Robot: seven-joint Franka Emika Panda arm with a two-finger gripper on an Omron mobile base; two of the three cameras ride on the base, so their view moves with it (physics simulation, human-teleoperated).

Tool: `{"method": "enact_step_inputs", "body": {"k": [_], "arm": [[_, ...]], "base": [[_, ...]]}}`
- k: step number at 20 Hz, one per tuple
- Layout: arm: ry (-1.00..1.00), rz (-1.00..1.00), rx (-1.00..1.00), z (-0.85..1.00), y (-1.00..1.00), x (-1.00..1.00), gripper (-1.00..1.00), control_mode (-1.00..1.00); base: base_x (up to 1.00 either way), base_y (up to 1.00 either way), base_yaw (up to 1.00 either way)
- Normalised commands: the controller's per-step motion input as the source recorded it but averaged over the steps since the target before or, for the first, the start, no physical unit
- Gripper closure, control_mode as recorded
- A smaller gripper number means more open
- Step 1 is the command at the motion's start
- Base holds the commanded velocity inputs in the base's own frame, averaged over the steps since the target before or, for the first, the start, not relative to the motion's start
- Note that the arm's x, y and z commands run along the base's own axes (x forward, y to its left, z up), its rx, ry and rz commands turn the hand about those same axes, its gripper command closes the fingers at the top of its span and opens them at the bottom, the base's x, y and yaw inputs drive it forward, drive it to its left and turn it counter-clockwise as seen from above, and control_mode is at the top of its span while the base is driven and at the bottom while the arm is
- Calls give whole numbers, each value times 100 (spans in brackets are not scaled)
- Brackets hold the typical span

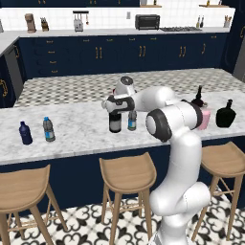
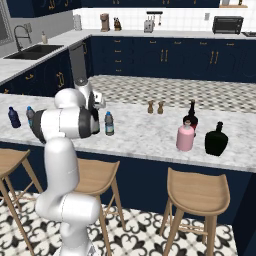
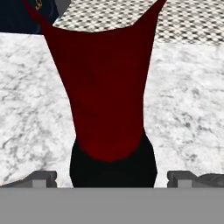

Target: Move the plastic bottles in the middle to the plastics group, and the glass bottles in the middle to the glass group.

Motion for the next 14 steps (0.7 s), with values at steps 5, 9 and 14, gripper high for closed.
{"method": "enact_step_inputs", "body": {"k": [5, 9, 14], "arm": [[0, 0, 0, -13, 1, 11, -100, -100], [0, 0, 0, -1, 0, 1, 100, -100], [0, 0, 0, 0, 0, 0, 100, -100]], "base": [[0, 0, 0], [0, 0, 0], [0, 0, 0]]}}
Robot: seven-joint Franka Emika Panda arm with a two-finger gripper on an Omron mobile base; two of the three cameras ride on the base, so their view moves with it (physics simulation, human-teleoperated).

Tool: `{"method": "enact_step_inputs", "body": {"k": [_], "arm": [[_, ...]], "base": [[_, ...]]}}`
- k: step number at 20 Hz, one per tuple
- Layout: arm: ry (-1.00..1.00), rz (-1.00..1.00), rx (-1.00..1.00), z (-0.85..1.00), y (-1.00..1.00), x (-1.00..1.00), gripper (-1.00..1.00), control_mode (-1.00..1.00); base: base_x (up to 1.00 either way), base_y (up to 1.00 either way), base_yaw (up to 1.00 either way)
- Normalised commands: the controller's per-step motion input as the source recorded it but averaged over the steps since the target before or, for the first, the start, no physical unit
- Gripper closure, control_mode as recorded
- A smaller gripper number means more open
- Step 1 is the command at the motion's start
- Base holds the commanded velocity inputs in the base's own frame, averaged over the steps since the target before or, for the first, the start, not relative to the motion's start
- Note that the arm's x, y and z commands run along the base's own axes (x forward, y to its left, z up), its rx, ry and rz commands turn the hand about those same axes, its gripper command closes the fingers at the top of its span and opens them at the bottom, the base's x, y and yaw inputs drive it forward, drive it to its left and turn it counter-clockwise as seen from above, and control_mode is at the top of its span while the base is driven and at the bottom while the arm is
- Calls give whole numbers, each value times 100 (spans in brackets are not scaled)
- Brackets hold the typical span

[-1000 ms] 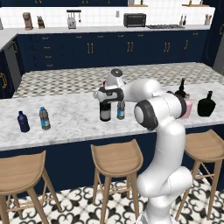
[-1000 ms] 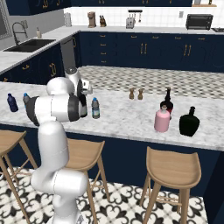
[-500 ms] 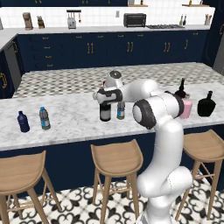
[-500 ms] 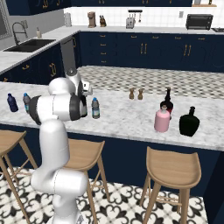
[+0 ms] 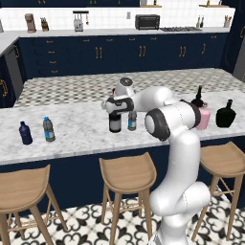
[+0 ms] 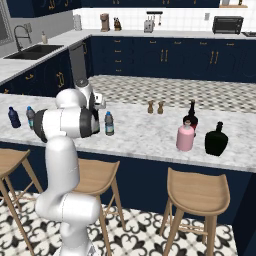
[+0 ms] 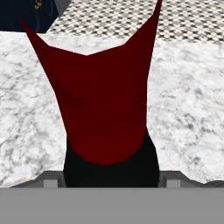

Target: Move the plastic bottles in the middle to the plastics group, and the glass bottles in the middle to the glass group.

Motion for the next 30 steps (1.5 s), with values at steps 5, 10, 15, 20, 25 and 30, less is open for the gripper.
{"method": "enact_step_inputs", "body": {"k": [5, 10, 15, 20, 25, 30], "arm": [[0, 0, 0, 2, 0, -5, 100, -100], [1, 0, 0, 35, -3, -63, 100, -100], [-6, 0, 6, 9, -24, -97, 100, -100], [-22, 0, 10, 1, -53, -90, 100, -100], [-9, 0, 2, 37, -53, -34, 100, -100], [0, 0, 0, 56, -56, -2, 100, -100]], "base": [[0, 0, 0], [0, 0, 0], [0, 0, 0], [0, 0, 0], [0, 0, 0], [0, 0, 0]]}}
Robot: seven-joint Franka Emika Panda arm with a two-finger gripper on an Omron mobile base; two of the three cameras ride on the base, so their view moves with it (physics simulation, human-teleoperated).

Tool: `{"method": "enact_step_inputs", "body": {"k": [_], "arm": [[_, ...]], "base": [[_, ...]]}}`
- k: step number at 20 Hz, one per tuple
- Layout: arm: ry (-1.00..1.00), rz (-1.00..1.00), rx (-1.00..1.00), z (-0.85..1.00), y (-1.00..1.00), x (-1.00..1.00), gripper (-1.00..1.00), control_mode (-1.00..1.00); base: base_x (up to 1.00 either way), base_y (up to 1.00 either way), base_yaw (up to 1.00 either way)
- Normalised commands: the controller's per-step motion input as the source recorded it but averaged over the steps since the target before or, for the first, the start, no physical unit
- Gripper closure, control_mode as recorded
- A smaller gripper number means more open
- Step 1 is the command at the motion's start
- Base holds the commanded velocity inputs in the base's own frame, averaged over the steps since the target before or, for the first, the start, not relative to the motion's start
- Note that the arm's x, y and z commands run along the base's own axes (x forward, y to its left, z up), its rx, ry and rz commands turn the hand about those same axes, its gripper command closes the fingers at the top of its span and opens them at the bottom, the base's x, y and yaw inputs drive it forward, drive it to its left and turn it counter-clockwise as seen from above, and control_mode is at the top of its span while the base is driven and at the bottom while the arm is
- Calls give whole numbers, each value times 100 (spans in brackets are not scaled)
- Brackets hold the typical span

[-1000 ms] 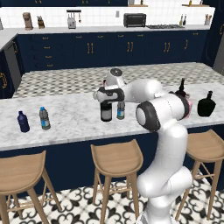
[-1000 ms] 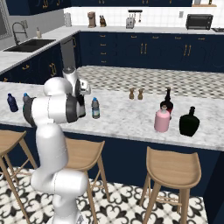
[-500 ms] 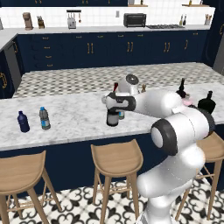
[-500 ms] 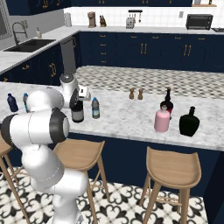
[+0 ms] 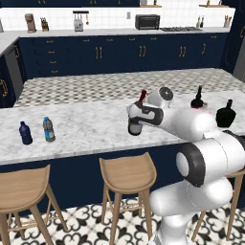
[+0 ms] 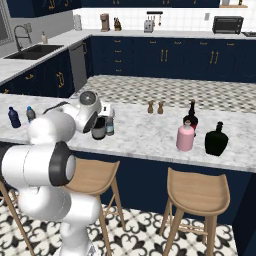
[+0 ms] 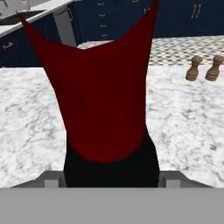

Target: Move the plastic bottles in the middle to the plastics group, and the glass bottles in the middle to the glass group.

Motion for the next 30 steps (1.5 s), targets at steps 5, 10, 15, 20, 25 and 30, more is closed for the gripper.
{"method": "enact_step_inputs", "body": {"k": [5, 10, 15, 20, 25, 30], "arm": [[4, 0, -1, 51, -58, 2, 100, -100], [6, 0, -2, 33, -59, 2, 100, -100], [6, 0, -9, 4, -51, 17, 100, -100], [3, 0, -12, 0, -46, 34, 100, -100], [0, 0, 0, 0, -65, 21, 100, -100], [0, 0, 0, -17, -79, 0, 100, -100]], "base": [[0, 0, 0], [0, 0, 0], [0, 0, 0], [0, 0, 0], [0, 0, 0], [0, 0, 0]]}}
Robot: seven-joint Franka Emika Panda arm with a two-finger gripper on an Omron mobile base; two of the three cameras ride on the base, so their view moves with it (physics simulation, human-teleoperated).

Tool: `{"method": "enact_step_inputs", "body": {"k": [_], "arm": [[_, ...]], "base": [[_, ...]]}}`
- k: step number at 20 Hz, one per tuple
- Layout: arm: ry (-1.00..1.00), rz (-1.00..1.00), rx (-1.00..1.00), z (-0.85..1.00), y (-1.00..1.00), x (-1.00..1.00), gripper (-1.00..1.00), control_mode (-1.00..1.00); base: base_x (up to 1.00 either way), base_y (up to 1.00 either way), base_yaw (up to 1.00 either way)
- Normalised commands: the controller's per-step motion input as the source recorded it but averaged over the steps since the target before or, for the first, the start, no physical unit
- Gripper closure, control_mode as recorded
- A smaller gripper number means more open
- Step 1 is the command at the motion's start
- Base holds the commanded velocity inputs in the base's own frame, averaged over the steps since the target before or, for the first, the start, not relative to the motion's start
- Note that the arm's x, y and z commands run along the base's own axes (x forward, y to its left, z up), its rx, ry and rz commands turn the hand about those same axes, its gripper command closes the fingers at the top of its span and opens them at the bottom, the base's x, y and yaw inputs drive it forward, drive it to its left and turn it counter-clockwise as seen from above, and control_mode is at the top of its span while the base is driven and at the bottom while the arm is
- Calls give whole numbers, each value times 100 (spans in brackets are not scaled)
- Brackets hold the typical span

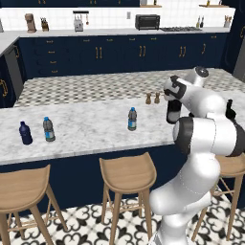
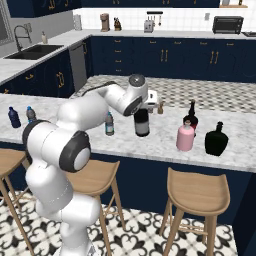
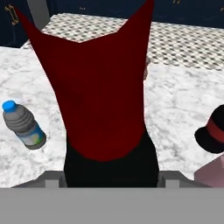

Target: Move the plastic bottles in the middle to the plastics group, and the glass bottles in the middle to the glass group.

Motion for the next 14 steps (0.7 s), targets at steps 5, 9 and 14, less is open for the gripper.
{"method": "enact_step_inputs", "body": {"k": [5, 9, 14], "arm": [[0, 0, 0, -3, -58, 2, 100, -100], [0, 0, 0, 0, -37, 14, 100, -100], [-3, 0, 0, 0, -25, 16, 100, -100]], "base": [[0, 0, 0], [0, 0, 0], [0, 0, 0]]}}
